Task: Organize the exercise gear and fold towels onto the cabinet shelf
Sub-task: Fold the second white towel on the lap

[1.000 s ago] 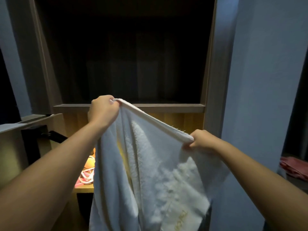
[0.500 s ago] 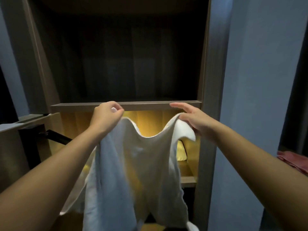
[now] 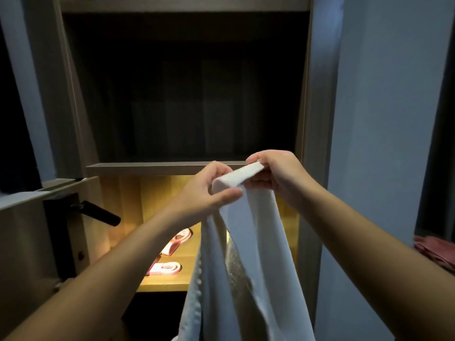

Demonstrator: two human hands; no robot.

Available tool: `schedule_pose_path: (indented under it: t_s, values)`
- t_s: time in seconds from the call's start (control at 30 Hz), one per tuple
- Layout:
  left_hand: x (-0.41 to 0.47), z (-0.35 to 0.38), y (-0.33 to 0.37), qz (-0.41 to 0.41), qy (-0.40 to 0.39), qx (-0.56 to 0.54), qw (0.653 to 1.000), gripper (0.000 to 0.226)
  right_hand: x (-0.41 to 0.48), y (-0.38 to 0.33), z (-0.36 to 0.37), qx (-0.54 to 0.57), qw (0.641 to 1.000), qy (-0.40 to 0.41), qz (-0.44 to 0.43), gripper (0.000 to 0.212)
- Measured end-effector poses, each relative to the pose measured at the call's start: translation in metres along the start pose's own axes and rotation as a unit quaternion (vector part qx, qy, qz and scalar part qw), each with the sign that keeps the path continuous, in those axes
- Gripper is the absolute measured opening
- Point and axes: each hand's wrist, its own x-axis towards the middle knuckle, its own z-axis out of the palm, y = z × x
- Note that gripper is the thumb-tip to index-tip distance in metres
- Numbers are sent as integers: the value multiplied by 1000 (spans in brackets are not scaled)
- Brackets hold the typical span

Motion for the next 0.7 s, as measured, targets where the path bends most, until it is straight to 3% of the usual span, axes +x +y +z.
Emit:
schedule_pose_path:
  t_s: [0.17,0.3,0.47,0.7]
  values:
    - [13,-7,15,38,116,0,993,5,-1,-23,4,-13,999,40,-33,29]
    - [33,-25,45,53,157,-20,986,14,-4,-50,4,-101,981,54,-154,26]
    - [58,-63,113,133,184,-52,973,37,-9,-118,11,-162,939,86,-290,22]
    - [55,-100,201,197,201,-94,955,52,-36,-203,22,-124,921,87,-359,20]
